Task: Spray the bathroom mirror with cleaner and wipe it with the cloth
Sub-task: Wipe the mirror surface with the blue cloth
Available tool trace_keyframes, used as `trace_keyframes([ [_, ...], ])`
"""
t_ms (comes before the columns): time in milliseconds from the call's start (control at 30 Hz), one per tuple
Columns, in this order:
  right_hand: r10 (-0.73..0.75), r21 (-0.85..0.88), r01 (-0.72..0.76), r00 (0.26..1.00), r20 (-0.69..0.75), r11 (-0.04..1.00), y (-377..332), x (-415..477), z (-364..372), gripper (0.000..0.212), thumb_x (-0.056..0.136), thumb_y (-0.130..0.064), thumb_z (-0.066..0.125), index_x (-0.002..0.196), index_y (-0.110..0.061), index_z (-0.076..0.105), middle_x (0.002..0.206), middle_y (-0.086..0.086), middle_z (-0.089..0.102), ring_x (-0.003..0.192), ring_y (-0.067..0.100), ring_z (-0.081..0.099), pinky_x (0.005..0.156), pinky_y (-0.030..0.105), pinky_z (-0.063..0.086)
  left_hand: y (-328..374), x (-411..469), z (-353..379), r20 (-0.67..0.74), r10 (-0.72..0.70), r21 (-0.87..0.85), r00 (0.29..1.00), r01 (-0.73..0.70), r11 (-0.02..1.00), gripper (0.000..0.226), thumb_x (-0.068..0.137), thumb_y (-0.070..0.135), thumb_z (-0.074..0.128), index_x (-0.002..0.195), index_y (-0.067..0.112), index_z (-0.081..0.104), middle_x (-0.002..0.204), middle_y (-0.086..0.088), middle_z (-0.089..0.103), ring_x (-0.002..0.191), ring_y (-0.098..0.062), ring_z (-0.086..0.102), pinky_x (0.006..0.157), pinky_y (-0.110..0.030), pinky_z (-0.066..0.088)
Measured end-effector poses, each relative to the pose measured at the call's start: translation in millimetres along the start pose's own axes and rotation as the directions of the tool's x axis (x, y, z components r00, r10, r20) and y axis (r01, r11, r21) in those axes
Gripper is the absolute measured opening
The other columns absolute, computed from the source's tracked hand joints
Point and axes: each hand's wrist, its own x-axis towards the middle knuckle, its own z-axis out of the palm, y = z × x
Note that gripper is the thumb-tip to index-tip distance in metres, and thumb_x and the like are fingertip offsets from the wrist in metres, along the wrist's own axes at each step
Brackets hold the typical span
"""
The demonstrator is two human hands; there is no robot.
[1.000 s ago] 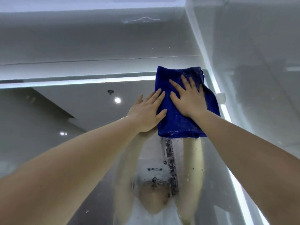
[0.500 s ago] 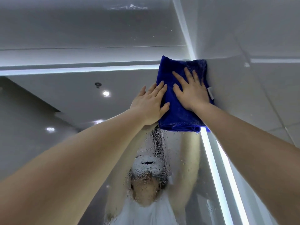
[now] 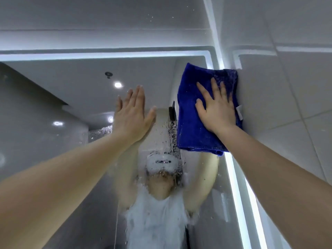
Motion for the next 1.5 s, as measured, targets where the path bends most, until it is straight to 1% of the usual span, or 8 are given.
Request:
trace_keyframes([
  [200,0.066,-0.021,-0.065,0.997,0.029,0.998,-3.9,-45.2,5.2,0.053,0.098,-0.044,0.027,0.148,-0.041,0.012,0.160,0.001,-0.001,0.147,0.024,-0.003,0.116,0.046,-0.003,-23.0,-30.1,-11.4,0.035,0.035,0.068,0.999,-0.037,0.997,0.071,0.093,0.057,0.013,0.149,0.019,-0.009,0.158,0.003,-0.009,0.144,-0.016,-0.013,0.113,-0.038,-0.014],
  [400,0.154,-0.025,-0.154,0.988,0.012,0.988,-18.6,-60.9,9.5,0.054,0.097,-0.044,0.026,0.149,-0.039,0.012,0.160,0.004,0.001,0.147,0.028,-0.001,0.116,0.051,-0.003,-54.3,-53.6,-13.8,0.151,0.024,0.116,0.988,-0.041,0.992,0.073,0.092,0.060,0.018,0.149,0.024,-0.009,0.158,0.005,-0.011,0.144,-0.023,-0.013,0.115,-0.047,-0.005],
  [600,0.268,0.011,-0.268,0.963,-0.002,0.963,-70.8,-75.0,21.1,0.055,0.097,-0.048,0.021,0.149,-0.037,0.010,0.160,0.006,0.000,0.146,0.032,-0.002,0.115,0.055,-0.004,-77.6,-53.1,-16.6,0.073,0.040,0.117,0.997,-0.049,0.992,0.071,0.094,0.057,0.017,0.149,0.020,-0.010,0.157,0.004,-0.016,0.143,-0.016,-0.018,0.113,-0.039,-0.013],
  [833,0.103,-0.021,-0.102,0.994,0.024,0.995,-149.4,-77.6,38.2,0.056,0.096,-0.050,0.020,0.149,-0.039,0.006,0.160,0.006,-0.001,0.146,0.032,-0.003,0.115,0.055,-0.002,-122.4,-66.4,-22.4,0.080,-0.038,0.108,0.996,0.029,0.994,0.069,0.095,0.053,0.013,0.147,0.018,-0.013,0.156,0.003,-0.018,0.142,-0.013,-0.019,0.111,-0.033,-0.017],
  [1000,0.047,0.006,-0.047,0.998,0.038,0.999,-212.8,-75.2,50.8,0.056,0.096,-0.048,0.020,0.149,-0.039,0.007,0.160,0.006,-0.004,0.146,0.032,-0.006,0.115,0.055,-0.004,-161.3,-77.3,-26.5,0.051,-0.068,0.091,0.996,0.063,0.994,0.069,0.093,0.053,0.014,0.148,0.019,-0.010,0.157,0.003,-0.014,0.143,-0.012,-0.016,0.115,-0.036,-0.012],
  [1167,-0.034,0.043,0.032,0.998,0.051,0.999,-287.4,-78.9,66.1,0.056,0.096,-0.047,0.021,0.149,-0.037,0.007,0.160,0.008,-0.006,0.146,0.033,-0.008,0.113,0.056,-0.006,-216.4,-91.0,-37.4,0.047,-0.134,0.075,0.990,0.130,0.989,0.067,0.094,0.052,0.014,0.148,0.022,-0.011,0.157,0.005,-0.016,0.143,-0.012,-0.017,0.116,-0.036,-0.011],
  [1367,-0.100,0.014,0.100,0.993,0.062,0.995,-349.9,-70.6,78.9,0.056,0.095,-0.046,0.020,0.149,-0.037,0.006,0.159,0.009,-0.007,0.145,0.033,-0.009,0.113,0.057,-0.005,-297.5,-105.1,-54.8,0.013,-0.180,0.205,0.984,0.173,0.963,0.064,0.094,0.054,0.014,0.149,0.029,-0.006,0.158,0.007,-0.011,0.144,-0.014,-0.015,0.117,-0.042,-0.009],
  [1500,-0.179,0.049,0.175,0.980,0.085,0.983,-403.7,-62.6,86.7,0.057,0.095,-0.045,0.021,0.150,-0.037,0.006,0.159,0.008,-0.009,0.145,0.032,-0.010,0.114,0.055,-0.001,-350.8,-115.0,-67.9,0.013,-0.236,0.179,0.972,0.230,0.957,0.064,0.094,0.053,0.016,0.149,0.028,-0.007,0.157,0.008,-0.012,0.144,-0.013,-0.016,0.116,-0.042,-0.008],
])
